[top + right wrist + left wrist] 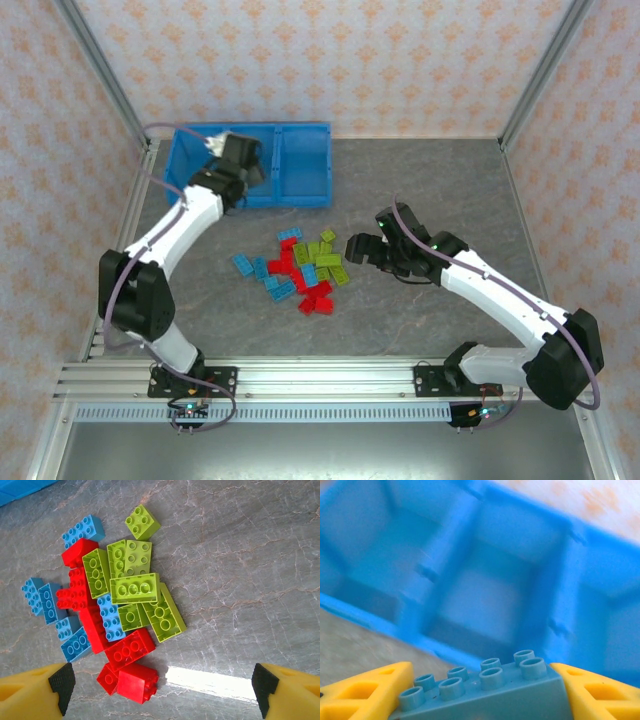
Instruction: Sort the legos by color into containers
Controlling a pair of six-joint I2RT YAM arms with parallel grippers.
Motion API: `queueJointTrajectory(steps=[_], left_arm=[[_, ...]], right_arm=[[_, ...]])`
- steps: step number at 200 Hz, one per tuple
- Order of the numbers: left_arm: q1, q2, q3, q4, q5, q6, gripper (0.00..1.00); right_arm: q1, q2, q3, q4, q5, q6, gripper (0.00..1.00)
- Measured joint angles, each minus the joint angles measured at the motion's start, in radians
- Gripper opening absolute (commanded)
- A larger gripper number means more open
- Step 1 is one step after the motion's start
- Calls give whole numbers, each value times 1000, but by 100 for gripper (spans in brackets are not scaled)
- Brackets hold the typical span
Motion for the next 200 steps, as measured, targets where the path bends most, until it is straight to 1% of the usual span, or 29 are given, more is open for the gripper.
queueJointTrajectory(steps=[11, 24, 43, 58, 77, 94, 107, 127, 142, 160, 181, 188, 200], left_arm=[[84, 65, 78, -8, -5, 3, 47], [164, 149, 169, -18, -5, 3, 47], [249, 277, 304, -45, 21, 1, 49], [302, 376, 402, -76, 52, 3, 59], [341, 459, 475, -122, 97, 17, 71], [351, 473, 484, -153, 128, 34, 81], [349, 467, 484, -167, 155, 45, 85], [338, 403, 433, -155, 205, 47, 88], [323, 299, 349, -145, 229, 40, 89], [285, 143, 263, -139, 249, 35, 89], [192, -67, 165, -119, 266, 39, 89], [146, -138, 131, -116, 271, 51, 89], [53, -256, 73, -116, 275, 85, 89]], right_arm=[[0, -2, -4, 2, 2, 0, 93], [0, -13, -10, 1, 7, 0, 93], [0, -32, -11, 1, 13, 0, 93], [0, -45, -11, 0, 19, 0, 93], [0, -61, -15, -1, 31, 0, 93], [2, -73, -25, -2, 44, 0, 93], [2, -72, -28, -2, 49, 0, 93], [2, -64, -28, 5, 53, 0, 93], [2, -40, -28, 17, 58, -1, 93], [2, 26, -16, 29, 63, -2, 93], [2, 130, 18, 54, 62, -13, 91], [2, 171, 38, 62, 59, -16, 90], [2, 245, 81, 73, 56, -22, 85]])
